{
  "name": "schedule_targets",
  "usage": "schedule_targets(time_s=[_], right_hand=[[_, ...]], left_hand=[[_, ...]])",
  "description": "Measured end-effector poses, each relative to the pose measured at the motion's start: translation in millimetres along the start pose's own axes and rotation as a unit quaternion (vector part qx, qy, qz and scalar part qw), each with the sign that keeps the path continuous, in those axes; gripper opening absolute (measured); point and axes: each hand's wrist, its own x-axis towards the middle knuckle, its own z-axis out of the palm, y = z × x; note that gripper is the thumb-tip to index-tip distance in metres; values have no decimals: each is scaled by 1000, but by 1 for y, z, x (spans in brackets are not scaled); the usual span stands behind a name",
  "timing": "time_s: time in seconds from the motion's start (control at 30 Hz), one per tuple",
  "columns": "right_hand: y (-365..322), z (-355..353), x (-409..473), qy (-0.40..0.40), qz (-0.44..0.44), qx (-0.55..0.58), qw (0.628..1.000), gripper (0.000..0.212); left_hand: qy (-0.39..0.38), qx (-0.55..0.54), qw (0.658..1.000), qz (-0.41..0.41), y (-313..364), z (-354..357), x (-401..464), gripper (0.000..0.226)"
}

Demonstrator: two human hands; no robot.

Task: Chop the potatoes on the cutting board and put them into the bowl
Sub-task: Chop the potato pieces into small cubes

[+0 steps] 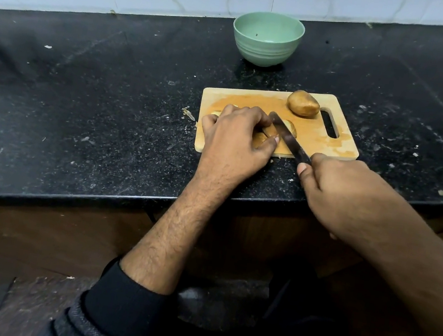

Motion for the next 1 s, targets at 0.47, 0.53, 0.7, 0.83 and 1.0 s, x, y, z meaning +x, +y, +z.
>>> schedule_targets(time_s=[0.47, 0.53, 0.7, 0.83, 1.0], right_hand=[[-7, -12, 4, -42, 19, -30, 999, 19], [-9, -12, 15, -46, 28, -33, 998, 18], [-17, -5, 31, -59, 32, -20, 998, 27], [-5, 1, 18, -78, 20, -14, 997, 22], [10, 6, -6, -57, 8, 30, 998, 26]], left_hand=[[-7, -16, 1000, -8, -1, 1, 5, 19], [-10, -16, 1000, -9, -1, 0, 6, 17], [-10, -17, 1000, -10, -1, 0, 5, 13], [0, -10, 1000, -10, 0, -1, 4, 20], [1, -13, 1000, -15, 0, 0, 4, 21]])
